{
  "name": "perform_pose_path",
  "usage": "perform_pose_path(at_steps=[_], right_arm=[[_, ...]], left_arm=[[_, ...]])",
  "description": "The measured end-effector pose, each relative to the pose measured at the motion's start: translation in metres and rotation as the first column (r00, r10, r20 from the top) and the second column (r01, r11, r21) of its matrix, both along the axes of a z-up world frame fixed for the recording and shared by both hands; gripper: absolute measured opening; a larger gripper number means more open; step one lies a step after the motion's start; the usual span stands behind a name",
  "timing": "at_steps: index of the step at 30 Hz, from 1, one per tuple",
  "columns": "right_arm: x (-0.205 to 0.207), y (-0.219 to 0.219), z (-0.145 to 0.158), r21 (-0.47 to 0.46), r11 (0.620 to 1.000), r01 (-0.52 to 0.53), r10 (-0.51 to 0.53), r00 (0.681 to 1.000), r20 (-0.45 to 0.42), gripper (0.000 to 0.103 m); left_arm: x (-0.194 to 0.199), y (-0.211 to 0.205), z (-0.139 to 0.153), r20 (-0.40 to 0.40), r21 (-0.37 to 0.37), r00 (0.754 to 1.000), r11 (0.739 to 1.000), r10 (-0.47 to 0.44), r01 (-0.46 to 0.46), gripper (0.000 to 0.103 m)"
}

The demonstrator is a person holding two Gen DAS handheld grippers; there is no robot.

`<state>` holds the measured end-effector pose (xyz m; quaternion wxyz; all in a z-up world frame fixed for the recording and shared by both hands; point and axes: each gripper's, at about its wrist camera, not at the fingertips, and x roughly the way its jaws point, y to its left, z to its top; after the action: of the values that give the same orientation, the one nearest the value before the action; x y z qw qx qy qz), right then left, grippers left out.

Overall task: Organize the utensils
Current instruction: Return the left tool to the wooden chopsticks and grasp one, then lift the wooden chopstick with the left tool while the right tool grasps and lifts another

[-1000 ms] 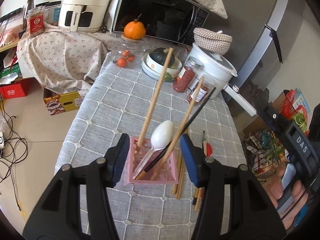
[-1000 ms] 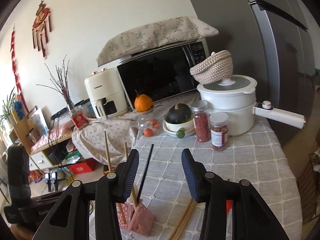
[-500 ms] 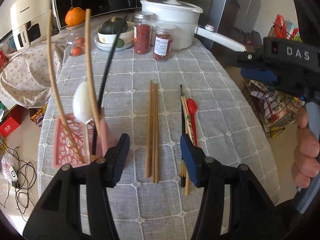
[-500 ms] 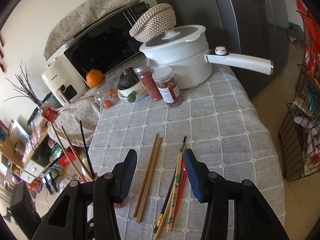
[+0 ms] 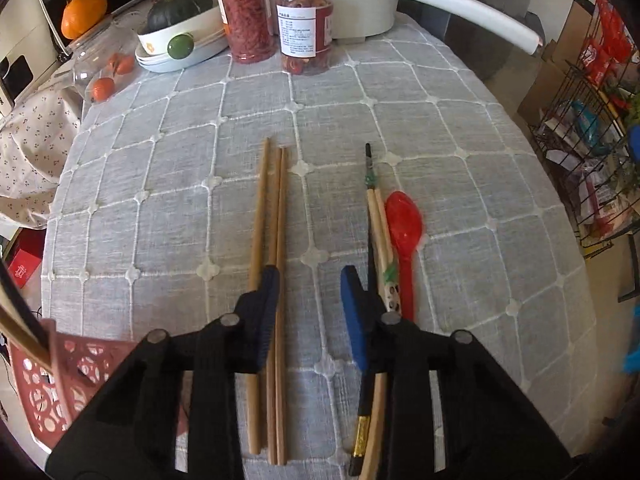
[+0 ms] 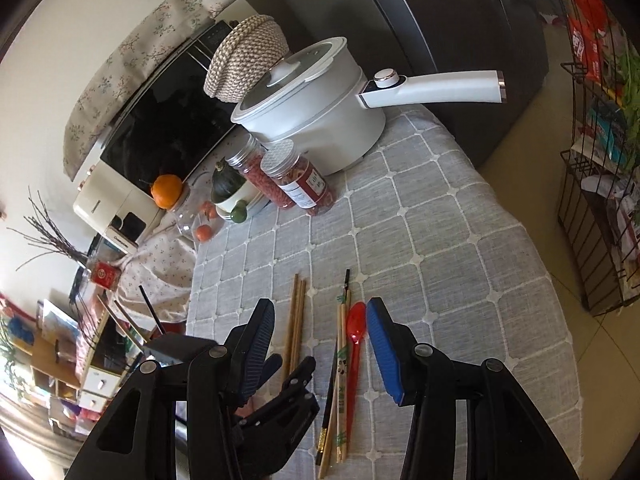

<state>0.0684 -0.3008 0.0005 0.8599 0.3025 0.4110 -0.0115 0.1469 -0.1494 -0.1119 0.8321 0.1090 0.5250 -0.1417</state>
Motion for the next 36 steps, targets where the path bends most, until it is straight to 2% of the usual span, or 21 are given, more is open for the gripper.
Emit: perform_pose_path(at_steps=[4,8,12,15,17,18,21,24,28,31,36], right_arm=[[0.000,-0.008,0.002,0.038,0.999,0.008,-0.009,1.000,0.007,0.048],[0.001,-0.010,0.002,0.056,0.998,0.006,-0.006,1.000,0.008,0.048],[0.001,-0.013,-0.001,0.069,0.998,0.005,-0.005,1.000,0.000,0.048],[0.001,-0.016,-0.001,0.077,0.997,0.007,-0.007,1.000,0.002,0.048],[0.001,-0.016,0.000,0.076,0.997,0.006,-0.006,1.000,0.005,0.048],[0.001,-0.016,0.000,0.077,0.997,0.006,-0.007,1.000,0.006,0.048],[0.001,-0.018,-0.001,0.073,0.997,0.018,-0.018,1.000,0.000,0.047],[0.000,-0.025,-0.005,0.065,0.997,0.041,-0.040,0.999,-0.013,0.045],[0.006,-0.031,-0.020,0.024,0.998,0.060,-0.058,0.995,-0.078,0.043],[0.018,-0.021,-0.038,0.001,1.000,0.010,-0.010,0.988,-0.153,0.042],[0.038,0.013,-0.062,-0.051,0.991,-0.122,0.108,0.968,-0.228,0.040]], left_arm=[[0.016,0.000,-0.007,-0.009,0.013,1.000,1.000,0.023,-0.023,0.029],[0.026,-0.010,-0.020,-0.026,0.063,1.000,0.998,0.007,-0.005,0.029],[0.029,-0.012,-0.020,-0.025,0.062,1.000,0.998,0.003,-0.002,0.029],[0.031,-0.015,-0.019,-0.028,0.090,1.000,0.996,-0.015,0.018,0.029],[0.031,-0.017,-0.019,-0.035,0.092,0.999,0.995,-0.023,0.027,0.024],[0.029,-0.018,-0.019,-0.040,0.084,0.999,0.996,-0.031,0.034,0.010],[0.022,-0.022,-0.018,-0.033,0.085,0.999,0.996,-0.035,0.038,0.010],[0.010,-0.015,-0.009,-0.027,0.003,0.999,1.000,-0.025,0.025,0.010],[-0.015,-0.003,0.016,0.041,-0.078,0.999,0.996,-0.033,0.036,0.010],[-0.035,0.009,0.039,0.073,-0.154,0.997,0.987,-0.027,0.038,0.010],[-0.065,0.040,0.086,0.188,-0.282,0.982,0.957,-0.013,0.067,0.010]])
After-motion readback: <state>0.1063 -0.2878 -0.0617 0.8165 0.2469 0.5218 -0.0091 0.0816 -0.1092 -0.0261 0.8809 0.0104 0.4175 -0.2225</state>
